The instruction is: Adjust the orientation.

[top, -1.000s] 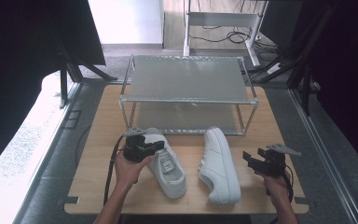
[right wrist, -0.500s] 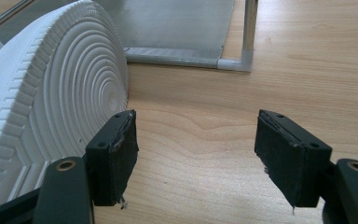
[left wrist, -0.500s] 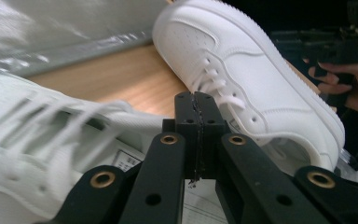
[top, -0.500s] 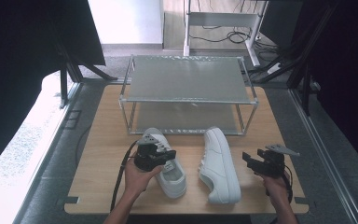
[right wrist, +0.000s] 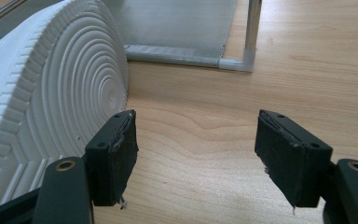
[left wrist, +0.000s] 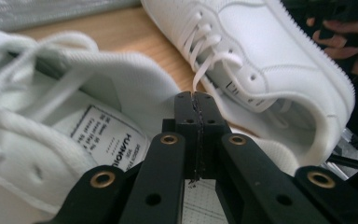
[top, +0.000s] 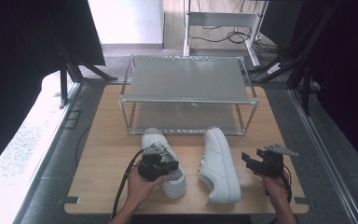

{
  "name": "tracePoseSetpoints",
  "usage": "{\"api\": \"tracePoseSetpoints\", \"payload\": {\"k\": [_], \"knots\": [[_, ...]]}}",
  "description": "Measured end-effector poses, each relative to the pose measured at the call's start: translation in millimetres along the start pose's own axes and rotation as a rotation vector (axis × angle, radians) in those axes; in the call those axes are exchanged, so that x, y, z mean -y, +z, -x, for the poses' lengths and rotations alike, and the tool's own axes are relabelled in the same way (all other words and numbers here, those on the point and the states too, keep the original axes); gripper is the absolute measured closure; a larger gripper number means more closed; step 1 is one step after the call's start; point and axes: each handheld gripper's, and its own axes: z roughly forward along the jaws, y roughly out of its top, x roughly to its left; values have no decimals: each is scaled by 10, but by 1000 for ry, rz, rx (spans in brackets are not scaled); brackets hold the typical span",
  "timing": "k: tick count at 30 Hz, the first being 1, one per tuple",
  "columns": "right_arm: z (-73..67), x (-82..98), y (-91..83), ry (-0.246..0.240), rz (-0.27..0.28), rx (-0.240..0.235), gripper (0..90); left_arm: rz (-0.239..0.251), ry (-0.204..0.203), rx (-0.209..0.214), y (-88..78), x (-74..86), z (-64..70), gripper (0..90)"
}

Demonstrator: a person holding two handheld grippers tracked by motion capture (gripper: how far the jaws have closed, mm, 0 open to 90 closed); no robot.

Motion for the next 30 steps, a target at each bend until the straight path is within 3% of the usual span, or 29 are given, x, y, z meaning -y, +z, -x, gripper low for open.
{"api": "tracePoseSetpoints", "payload": {"k": [8, 17, 21, 27, 30], "knots": [[-35, 7, 15, -13, -7, -2, 301, -14, 3, -10, 3, 41, 29, 898], [-33, 18, 33, -16, -14, -5, 299, -26, 33, -3, 29, 27, 135, 898], [-46, 24, 41, -24, -13, -8, 297, -44, 10, 6, 52, 56, 95, 898], [-40, 28, 50, -25, -19, -8, 296, -55, -1, -28, 9, 77, 8, 898], [-29, 30, 50, -21, -23, -6, 295, -53, -11, -18, -2, 87, -13, 899]]}}
